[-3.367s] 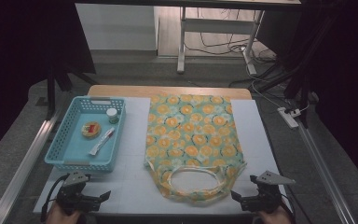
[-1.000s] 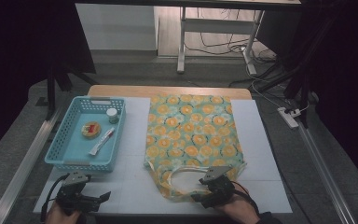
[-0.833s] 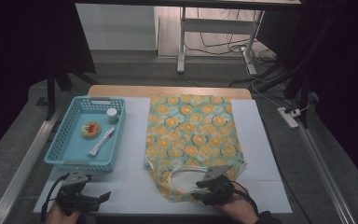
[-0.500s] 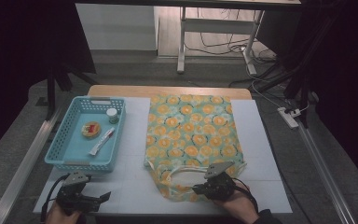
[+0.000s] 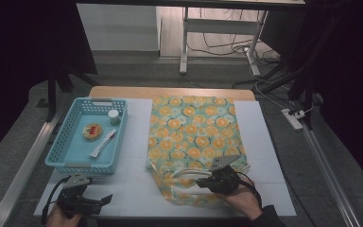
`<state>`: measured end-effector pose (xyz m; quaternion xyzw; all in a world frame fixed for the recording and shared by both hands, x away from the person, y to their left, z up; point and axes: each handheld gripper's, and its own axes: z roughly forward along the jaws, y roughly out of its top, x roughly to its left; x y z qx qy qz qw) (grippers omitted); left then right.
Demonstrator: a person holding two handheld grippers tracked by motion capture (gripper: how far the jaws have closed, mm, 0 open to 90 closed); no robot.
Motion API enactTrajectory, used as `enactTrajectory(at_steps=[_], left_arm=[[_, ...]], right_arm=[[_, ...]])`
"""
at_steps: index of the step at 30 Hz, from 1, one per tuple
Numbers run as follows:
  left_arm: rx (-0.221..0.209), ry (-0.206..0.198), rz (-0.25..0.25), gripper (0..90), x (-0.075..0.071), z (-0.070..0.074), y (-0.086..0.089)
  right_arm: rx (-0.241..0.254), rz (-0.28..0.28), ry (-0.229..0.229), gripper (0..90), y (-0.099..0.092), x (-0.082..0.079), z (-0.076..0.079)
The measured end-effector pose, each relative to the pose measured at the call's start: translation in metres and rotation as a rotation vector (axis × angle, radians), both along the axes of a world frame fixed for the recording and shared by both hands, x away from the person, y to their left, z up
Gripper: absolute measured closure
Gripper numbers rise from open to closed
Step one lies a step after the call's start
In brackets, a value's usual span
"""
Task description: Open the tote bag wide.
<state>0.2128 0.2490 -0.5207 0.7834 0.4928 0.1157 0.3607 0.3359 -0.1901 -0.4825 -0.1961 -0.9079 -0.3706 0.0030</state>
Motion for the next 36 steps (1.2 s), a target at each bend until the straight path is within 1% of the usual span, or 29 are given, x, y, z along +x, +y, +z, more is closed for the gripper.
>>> enactTrajectory(at_steps=[3,5,6,7,9,11,12,13,14,19,20,21,22,25,26,27,28,29,30,31,32,33,36], left_arm=[[-0.002,0.001,0.0,0.0,0.0,0.0,0.0],[-0.002,0.001,0.0,0.0,0.0,0.0,0.0],[-0.003,0.001,0.001,0.0,0.0,0.0,0.0],[-0.003,0.002,0.001,0.0,0.0,0.0,0.0],[-0.004,0.002,0.002,0.0,0.0,0.0,0.0],[-0.005,0.003,0.002,0.0,0.0,0.0,0.0],[-0.005,0.003,0.002,0.0,0.0,0.0,0.001],[-0.005,0.003,0.002,0.0,0.0,0.0,0.001],[-0.006,0.003,0.003,0.0,0.0,0.0,0.001],[-0.007,0.005,0.004,0.0,0.0,0.0,0.001],[-0.008,0.005,0.004,0.0,0.0,0.0,0.001],[-0.008,0.004,0.005,0.0,0.0,0.0,0.001],[-0.008,0.005,0.004,0.0,0.0,0.0,0.001],[-0.008,0.005,0.004,0.0,0.0,0.0,0.001],[-0.009,0.005,0.004,0.0,0.0,0.0,0.001],[-0.009,0.004,0.004,0.0,0.0,0.0,0.001],[-0.009,0.004,0.005,0.0,0.0,0.0,0.001],[-0.009,0.004,0.004,0.0,0.0,0.0,0.001],[-0.009,0.004,0.005,0.0,0.0,0.0,0.001],[-0.01,0.004,0.005,0.0,0.0,0.0,0.001],[-0.01,0.004,0.004,0.0,0.0,0.0,0.001],[-0.01,0.004,0.004,0.0,0.0,0.0,0.001],[-0.009,0.005,0.004,0.0,0.0,0.0,0.001]], right_arm=[[0.016,-0.008,-0.011,89.2,0.002,0.006,0.004],[0.011,-0.012,-0.026,89.2,0.004,0.011,0.006],[0.011,-0.012,-0.026,89.2,0.004,0.011,0.006],[0.002,-0.018,-0.038,89.2,0.005,0.016,0.007],[-0.001,-0.028,-0.048,89.3,0.006,0.022,0.008],[0.001,-0.039,-0.048,89.4,0.005,0.029,0.009],[0.001,-0.039,-0.048,89.4,0.005,0.029,0.009],[0.001,-0.051,-0.052,89.5,0.004,0.037,0.01],[0.001,-0.051,-0.052,89.5,0.004,0.037,0.01],[0.012,-0.082,-0.047,89.5,0.002,0.056,0.012],[0.013,-0.092,-0.044,89.5,0.003,0.064,0.012],[0.012,-0.097,-0.047,89.5,0.003,0.067,0.013],[0.012,-0.097,-0.047,89.5,0.003,0.067,0.013],[0.008,-0.109,-0.051,89.5,0.006,0.077,0.013],[0.007,-0.117,-0.056,89.5,0.007,0.083,0.014],[0.006,-0.124,-0.055,89.5,0.008,0.087,0.014],[0.006,-0.124,-0.055,89.5,0.008,0.087,0.014],[0.007,-0.135,-0.055,89.5,0.009,0.093,0.015],[0.007,-0.135,-0.055,89.5,0.009,0.093,0.015],[0.008,-0.139,-0.056,89.5,0.01,0.097,0.015],[0.008,-0.147,-0.056,89.5,0.011,0.103,0.016],[0.008,-0.147,-0.056,89.5,0.011,0.103,0.016],[0.01,-0.157,-0.059,89.5,0.014,0.113,0.018]])
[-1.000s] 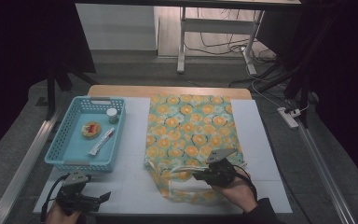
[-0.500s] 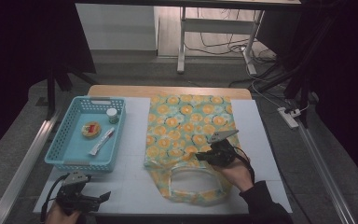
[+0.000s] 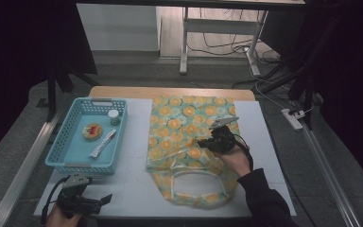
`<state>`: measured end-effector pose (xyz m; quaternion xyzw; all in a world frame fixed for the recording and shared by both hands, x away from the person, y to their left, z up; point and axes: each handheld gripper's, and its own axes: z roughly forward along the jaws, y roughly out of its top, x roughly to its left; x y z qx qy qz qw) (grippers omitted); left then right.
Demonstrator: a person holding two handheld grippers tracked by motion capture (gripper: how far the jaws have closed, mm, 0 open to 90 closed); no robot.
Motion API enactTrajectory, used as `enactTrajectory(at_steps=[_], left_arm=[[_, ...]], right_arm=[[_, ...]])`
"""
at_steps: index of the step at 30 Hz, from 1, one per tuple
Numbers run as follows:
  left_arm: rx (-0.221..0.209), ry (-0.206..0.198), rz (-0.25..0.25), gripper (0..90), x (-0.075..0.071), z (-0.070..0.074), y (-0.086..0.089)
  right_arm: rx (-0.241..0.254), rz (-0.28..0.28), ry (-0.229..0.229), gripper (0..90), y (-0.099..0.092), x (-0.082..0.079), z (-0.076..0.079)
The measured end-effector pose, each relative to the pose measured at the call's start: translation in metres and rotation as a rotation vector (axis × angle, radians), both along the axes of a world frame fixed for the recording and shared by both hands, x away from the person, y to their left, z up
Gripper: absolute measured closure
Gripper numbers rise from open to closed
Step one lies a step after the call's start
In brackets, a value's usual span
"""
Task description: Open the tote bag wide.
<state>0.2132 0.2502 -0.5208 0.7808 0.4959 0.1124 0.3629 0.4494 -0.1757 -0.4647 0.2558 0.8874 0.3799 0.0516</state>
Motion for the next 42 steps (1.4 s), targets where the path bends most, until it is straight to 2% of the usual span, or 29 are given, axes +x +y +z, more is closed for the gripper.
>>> enactTrajectory(at_steps=[3,7,8,18,23,31,33,35,36,38,39,41,42], left_arm=[[-0.001,0.0,0.0,0.0,0.0,0.0,0.0],[-0.002,0.001,-0.001,0.0,0.0,0.0,0.0],[-0.002,0.001,-0.001,0.0,0.0,0.0,0.0],[-0.005,0.004,0.001,0.0,0.0,0.0,0.001],[-0.004,0.006,0.001,0.0,0.001,0.0,0.0],[-0.004,0.008,0.002,0.0,0.001,0.0,0.0],[-0.003,0.007,0.001,0.0,0.001,0.0,0.0],[-0.003,0.007,0.001,0.0,0.001,0.0,0.0],[-0.003,0.007,0.001,0.0,0.001,-0.001,0.0],[-0.004,0.008,0.002,0.0,0.001,-0.001,0.0],[-0.004,0.007,0.003,0.0,0.001,-0.001,0.0],[-0.004,0.008,0.004,0.0,0.001,-0.001,0.0],[-0.004,0.008,0.005,0.0,0.001,-0.001,0.0]], right_arm=[[-0.008,-0.007,-0.015,89.5,0.004,0.01,0.0],[-0.013,-0.036,-0.008,89.5,0.008,0.029,-0.004],[-0.013,-0.036,-0.008,89.5,0.008,0.029,-0.004],[-0.039,-0.085,0.004,89.4,0.013,0.065,-0.019],[-0.059,-0.099,-0.01,89.4,0.015,0.078,-0.023],[-0.032,-0.136,-0.013,89.3,0.017,0.094,-0.03],[-0.045,-0.136,-0.006,89.3,0.018,0.097,-0.036],[-0.078,-0.144,0.013,88.5,0.018,0.1,-0.048],[-0.078,-0.144,0.013,88.5,0.018,0.1,-0.048],[-0.084,-0.154,0.03,85.8,0.016,0.101,-0.055],[-0.062,-0.155,0.039,81.9,0.014,0.102,-0.056],[-0.052,-0.168,0.059,72.5,0.011,0.102,-0.055],[-0.039,-0.173,0.039,65.6,0.008,0.099,-0.049]])
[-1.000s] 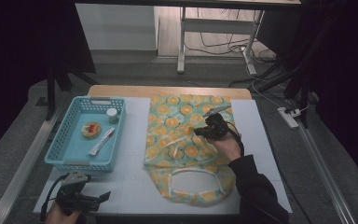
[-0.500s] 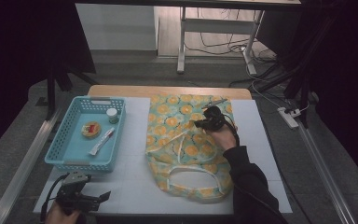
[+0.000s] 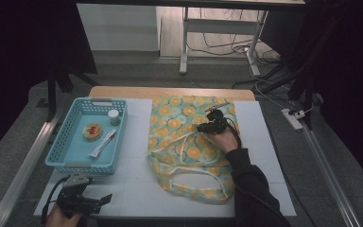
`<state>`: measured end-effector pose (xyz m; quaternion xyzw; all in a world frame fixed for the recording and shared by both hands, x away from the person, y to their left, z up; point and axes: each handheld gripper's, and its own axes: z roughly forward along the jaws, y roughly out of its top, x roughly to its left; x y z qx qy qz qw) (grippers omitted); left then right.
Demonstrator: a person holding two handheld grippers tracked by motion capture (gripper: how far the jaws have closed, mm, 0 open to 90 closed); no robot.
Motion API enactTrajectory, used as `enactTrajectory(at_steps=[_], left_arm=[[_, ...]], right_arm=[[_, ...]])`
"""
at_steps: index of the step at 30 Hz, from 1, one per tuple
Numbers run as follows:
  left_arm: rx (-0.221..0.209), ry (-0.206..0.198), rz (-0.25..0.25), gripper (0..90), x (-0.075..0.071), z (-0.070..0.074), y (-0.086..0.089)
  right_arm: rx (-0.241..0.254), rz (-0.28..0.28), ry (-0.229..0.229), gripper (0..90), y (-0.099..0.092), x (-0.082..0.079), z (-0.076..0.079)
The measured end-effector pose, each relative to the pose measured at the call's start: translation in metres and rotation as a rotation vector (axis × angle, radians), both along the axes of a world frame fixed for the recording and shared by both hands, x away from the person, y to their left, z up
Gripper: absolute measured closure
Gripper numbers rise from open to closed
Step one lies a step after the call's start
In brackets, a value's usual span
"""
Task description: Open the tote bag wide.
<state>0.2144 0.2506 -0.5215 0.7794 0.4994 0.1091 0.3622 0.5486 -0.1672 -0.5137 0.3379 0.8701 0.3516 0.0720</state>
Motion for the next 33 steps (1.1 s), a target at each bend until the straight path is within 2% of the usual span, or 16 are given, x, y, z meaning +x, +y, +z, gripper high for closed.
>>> enactTrajectory(at_steps=[1,3,4,7,9,15,19,22,28,33], left_arm=[[0.0,0.0,0.0,0.0,0.0,0.0,0.0],[0.0,0.001,0.001,0.0,0.0,0.0,0.0],[0.001,0.002,0.001,0.0,0.0,0.0,0.0],[0.003,0.001,0.002,0.0,0.0,0.0,0.0],[0.002,0.001,0.003,0.0,0.0,0.0,0.0],[0.003,0.0,0.004,0.0,0.0,0.0,0.0],[0.001,0.0,0.003,0.0,0.0,0.0,0.0],[0.001,-0.001,0.002,0.0,0.0,0.0,0.0],[0.004,-0.002,0.002,0.0,-0.001,0.0,0.0],[0.006,-0.003,0.0,0.0,-0.001,0.0,-0.001]], right_arm=[[0.0,0.0,0.0,65.6,0.0,0.0,0.0],[0.037,-0.002,-0.019,55.5,-0.004,-0.007,0.012],[0.037,-0.002,-0.019,55.5,-0.004,-0.007,0.012],[0.055,0.013,-0.045,47.2,-0.007,-0.016,0.023],[0.066,0.03,-0.045,42.1,-0.008,-0.023,0.029],[0.032,0.093,-0.081,28.8,-0.004,-0.047,0.038],[0.028,0.129,-0.094,21.3,-0.001,-0.062,0.041],[0.036,0.138,-0.094,15.7,-0.001,-0.071,0.043],[0.019,0.146,-0.087,4.1,-0.004,-0.089,0.041],[-0.003,0.177,-0.068,1.9,-0.005,-0.103,0.032]])
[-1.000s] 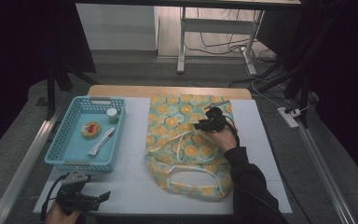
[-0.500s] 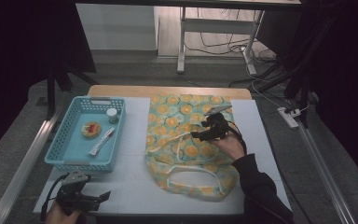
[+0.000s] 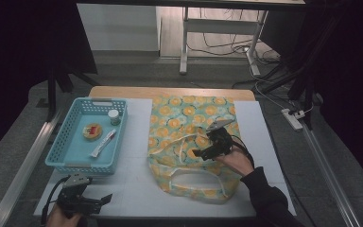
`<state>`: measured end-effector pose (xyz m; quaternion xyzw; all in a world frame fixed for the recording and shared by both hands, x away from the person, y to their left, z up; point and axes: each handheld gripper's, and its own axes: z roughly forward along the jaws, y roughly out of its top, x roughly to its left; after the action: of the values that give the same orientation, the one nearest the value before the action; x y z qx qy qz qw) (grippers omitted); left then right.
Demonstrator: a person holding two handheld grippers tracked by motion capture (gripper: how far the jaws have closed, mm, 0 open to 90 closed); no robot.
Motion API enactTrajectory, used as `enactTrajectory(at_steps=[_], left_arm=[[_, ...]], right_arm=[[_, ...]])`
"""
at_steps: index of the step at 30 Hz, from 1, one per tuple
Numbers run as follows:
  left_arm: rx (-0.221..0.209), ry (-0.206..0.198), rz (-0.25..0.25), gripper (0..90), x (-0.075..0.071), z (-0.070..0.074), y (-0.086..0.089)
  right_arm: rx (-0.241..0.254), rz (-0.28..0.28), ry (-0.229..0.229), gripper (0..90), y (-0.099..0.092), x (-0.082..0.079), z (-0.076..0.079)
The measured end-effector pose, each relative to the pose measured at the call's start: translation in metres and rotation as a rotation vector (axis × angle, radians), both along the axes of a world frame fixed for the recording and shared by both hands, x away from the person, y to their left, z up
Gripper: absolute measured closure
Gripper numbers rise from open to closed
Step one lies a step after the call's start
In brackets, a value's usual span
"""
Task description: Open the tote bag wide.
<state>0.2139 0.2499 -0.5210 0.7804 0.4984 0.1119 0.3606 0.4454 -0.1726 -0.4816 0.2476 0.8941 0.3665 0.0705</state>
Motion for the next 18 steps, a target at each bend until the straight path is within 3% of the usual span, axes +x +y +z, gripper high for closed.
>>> enactTrajectory(at_steps=[12,16,18], left_arm=[[0.001,0.0,-0.003,0.0,0.0,0.0,0.0],[0.001,-0.001,-0.003,0.0,0.0,0.0,0.0],[0.002,-0.001,-0.002,0.0,0.0,0.0,0.0]], right_arm=[[-0.088,0.033,0.031,1.9,-0.003,-0.011,-0.032],[-0.14,0.048,0.02,1.9,0.001,-0.014,-0.042],[-0.161,0.051,-0.009,1.5,0.003,-0.015,-0.045]])
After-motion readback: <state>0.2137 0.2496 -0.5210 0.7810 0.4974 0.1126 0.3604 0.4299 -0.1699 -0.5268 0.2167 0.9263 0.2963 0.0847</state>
